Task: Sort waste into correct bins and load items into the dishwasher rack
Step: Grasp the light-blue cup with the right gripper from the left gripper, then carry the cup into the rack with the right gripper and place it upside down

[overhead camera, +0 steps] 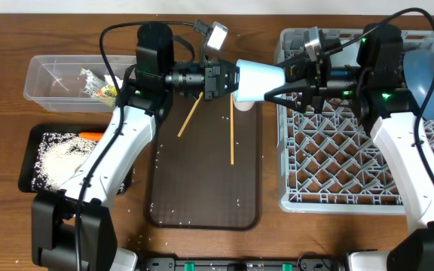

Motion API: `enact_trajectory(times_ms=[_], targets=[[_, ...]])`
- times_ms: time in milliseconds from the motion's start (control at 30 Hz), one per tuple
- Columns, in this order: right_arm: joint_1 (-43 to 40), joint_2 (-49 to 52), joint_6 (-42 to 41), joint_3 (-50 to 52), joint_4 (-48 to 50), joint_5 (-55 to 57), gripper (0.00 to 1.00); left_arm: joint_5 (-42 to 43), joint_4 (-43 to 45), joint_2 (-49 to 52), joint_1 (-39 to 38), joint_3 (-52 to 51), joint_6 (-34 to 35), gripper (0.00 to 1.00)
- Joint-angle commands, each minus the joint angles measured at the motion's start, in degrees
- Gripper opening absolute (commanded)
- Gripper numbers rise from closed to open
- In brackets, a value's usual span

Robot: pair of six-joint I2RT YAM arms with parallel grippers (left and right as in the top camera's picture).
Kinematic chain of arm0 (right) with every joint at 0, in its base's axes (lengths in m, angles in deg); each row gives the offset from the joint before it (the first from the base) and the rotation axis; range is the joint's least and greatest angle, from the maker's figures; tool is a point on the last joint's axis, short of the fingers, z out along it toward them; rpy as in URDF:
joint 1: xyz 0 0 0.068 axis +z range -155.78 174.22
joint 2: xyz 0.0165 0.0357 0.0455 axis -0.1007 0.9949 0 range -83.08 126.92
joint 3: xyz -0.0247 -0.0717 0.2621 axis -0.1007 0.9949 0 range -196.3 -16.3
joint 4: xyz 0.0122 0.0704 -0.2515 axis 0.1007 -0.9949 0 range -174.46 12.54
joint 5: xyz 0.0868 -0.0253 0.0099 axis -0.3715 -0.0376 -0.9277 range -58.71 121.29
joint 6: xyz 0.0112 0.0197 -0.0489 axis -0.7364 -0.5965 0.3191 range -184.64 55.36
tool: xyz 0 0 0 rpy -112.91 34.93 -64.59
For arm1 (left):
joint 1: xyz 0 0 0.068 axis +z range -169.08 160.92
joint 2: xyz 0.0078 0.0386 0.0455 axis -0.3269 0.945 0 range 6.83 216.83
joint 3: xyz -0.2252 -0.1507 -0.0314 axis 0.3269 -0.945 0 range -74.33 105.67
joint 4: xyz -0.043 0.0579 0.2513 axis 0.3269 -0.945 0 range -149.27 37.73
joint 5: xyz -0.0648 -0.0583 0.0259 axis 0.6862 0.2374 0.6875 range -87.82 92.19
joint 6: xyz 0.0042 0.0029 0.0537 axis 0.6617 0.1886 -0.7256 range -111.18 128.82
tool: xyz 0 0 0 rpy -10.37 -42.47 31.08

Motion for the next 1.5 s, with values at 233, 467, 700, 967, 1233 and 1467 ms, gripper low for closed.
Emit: enact_trajectory(times_ms=[233, 467, 700, 967, 1233, 1467], targets=[[0.1, 0.2, -1.6, -0.1, 0.4, -0.2, 0.26, 0.4, 0.1, -0.2, -1.3, 0.2, 0.1, 0.14], [-3.8, 0.2, -2.1, -0.1, 0.0, -2.3, 0.23, 0.4, 0.1, -0.2, -1.2, 0.2, 0.1, 0.23], [-8.4, 0.2, -2.1, -0.1, -1.4, -2.3, 0.21, 0.8, 0.1, -0.2, 0.2, 0.2, 0.1, 0.25], [-12.9, 0.2, 0.0, -0.1, -5.6, -1.4, 0.21, 1.0, 0.1, -0.2, 3.1, 0.2, 0.9, 0.25], [-15.0, 0.2, 0.0, -0.1, -15.7, 13.0, 0.2, 1.0, 0.0, -0.2, 5.4, 0.2, 0.9, 0.26], [-15.9, 0.1, -1.3, -2.3, -25.7, 28.4, 0.21, 0.0, -3.8, 0.0, 6.6, 0.1, -3.0, 0.26]])
